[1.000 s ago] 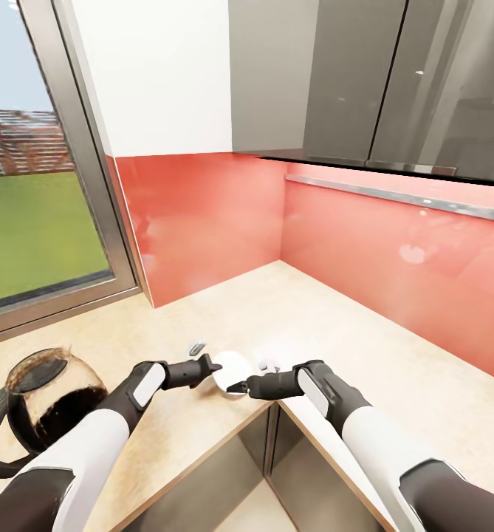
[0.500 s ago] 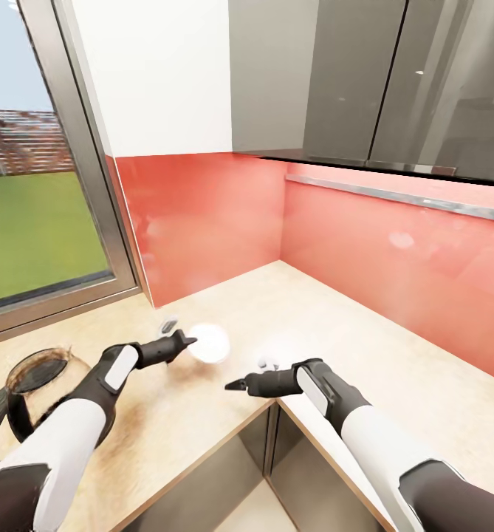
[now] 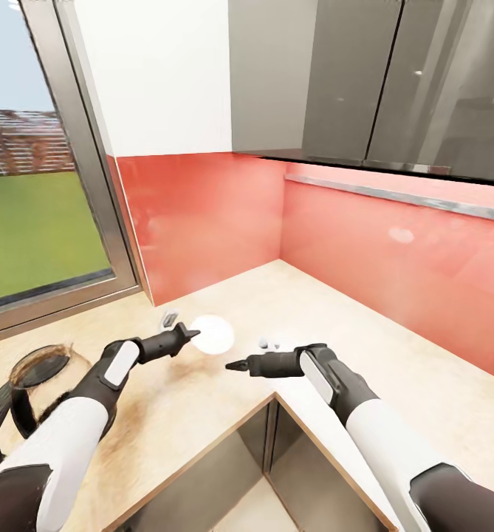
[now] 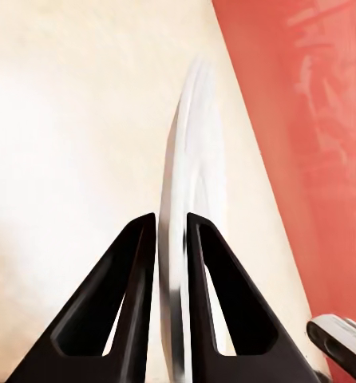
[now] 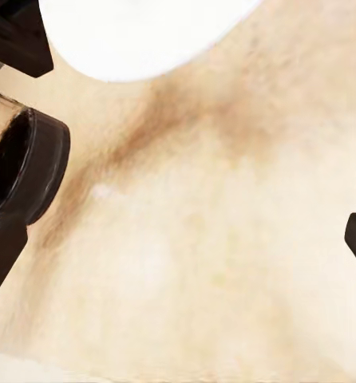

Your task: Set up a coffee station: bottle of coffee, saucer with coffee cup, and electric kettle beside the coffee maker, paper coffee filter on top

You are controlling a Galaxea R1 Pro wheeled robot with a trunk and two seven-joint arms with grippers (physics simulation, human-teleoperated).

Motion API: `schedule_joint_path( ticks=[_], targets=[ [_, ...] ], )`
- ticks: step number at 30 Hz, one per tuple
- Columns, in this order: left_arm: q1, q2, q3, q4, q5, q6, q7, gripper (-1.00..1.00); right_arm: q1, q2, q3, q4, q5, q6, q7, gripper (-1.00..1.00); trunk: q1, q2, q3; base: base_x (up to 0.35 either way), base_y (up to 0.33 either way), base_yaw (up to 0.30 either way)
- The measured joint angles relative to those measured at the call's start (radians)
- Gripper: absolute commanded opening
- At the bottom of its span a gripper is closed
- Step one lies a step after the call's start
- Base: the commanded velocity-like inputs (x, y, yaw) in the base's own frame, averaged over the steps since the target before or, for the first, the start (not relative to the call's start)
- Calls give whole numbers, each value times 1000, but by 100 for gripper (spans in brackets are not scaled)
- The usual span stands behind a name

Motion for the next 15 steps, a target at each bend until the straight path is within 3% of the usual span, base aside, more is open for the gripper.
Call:
schedule_joint_path(
  ticks=[15],
  targets=[
    [9,1,0,-19,-1,1,0,-100,0,0,1,0,0,1,0,100,0,0,0,-302,-103,0]
  ],
)
